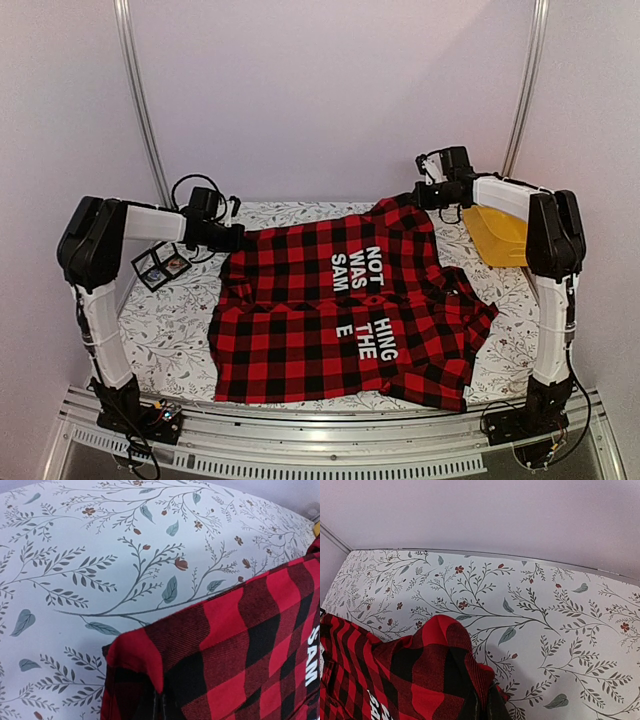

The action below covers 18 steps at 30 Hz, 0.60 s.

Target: Pin the brooch onto the clothing

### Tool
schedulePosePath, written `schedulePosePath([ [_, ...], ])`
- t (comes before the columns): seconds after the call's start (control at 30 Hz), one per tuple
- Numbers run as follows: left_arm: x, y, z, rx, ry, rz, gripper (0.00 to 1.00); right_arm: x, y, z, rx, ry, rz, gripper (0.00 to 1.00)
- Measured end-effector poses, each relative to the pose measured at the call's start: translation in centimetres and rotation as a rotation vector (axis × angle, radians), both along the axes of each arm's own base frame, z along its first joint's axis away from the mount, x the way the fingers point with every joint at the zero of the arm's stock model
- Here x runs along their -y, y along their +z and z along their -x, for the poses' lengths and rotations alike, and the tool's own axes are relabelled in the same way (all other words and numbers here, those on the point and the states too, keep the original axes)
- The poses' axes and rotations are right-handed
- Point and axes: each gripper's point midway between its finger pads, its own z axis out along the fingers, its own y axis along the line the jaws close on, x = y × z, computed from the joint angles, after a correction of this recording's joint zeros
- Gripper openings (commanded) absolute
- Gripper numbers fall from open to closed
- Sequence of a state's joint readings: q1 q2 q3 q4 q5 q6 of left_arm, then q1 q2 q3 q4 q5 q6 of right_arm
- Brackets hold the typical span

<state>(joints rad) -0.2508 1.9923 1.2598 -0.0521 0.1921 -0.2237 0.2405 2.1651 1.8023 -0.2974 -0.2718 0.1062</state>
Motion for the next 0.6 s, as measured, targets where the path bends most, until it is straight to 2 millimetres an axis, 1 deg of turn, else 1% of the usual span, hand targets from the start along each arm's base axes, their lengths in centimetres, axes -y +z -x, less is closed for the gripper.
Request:
schedulePosePath([
  [0.17,0.5,-2.1,-2.5,-0.004,0.000,-0.025,0.00,-0.1,-4.6,-2.5,-0.032,-0.021,0.000,0.14],
  [0.2,0.6,-2.4,-3.0,-0.003,0.000,-0.027,0.00,-0.1,-5.4,-2.9,-0.036,-0.025,0.004,0.17],
  [0.27,0.8,-2.8,-3.9,-0.001,0.000,-0.034,0.00,0.1,-6.9,-3.7,-0.044,-0.041,0.021,0.33],
  [0.33,0.8,-3.1,-4.4,0.001,0.001,-0.045,0.06,0.5,-7.7,-4.4,-0.042,-0.069,0.041,0.43],
  [0.37,0.7,-3.2,-4.6,0.003,0.002,-0.056,0.08,0.8,-7.8,-4.8,-0.038,-0.082,0.056,0.49],
  [0.4,0.6,-3.2,-4.8,0.004,0.004,-0.063,0.11,1.0,-7.7,-5.2,-0.031,-0.094,0.065,0.51],
  [0.5,-0.2,-3.2,-5.0,0.008,0.026,-0.107,0.20,1.9,-6.6,-6.0,-0.003,-0.136,0.091,0.62],
  [0.6,-1.2,-3.1,-5.4,0.018,0.060,-0.159,0.30,3.0,-5.1,-6.5,0.030,-0.179,0.130,0.64],
])
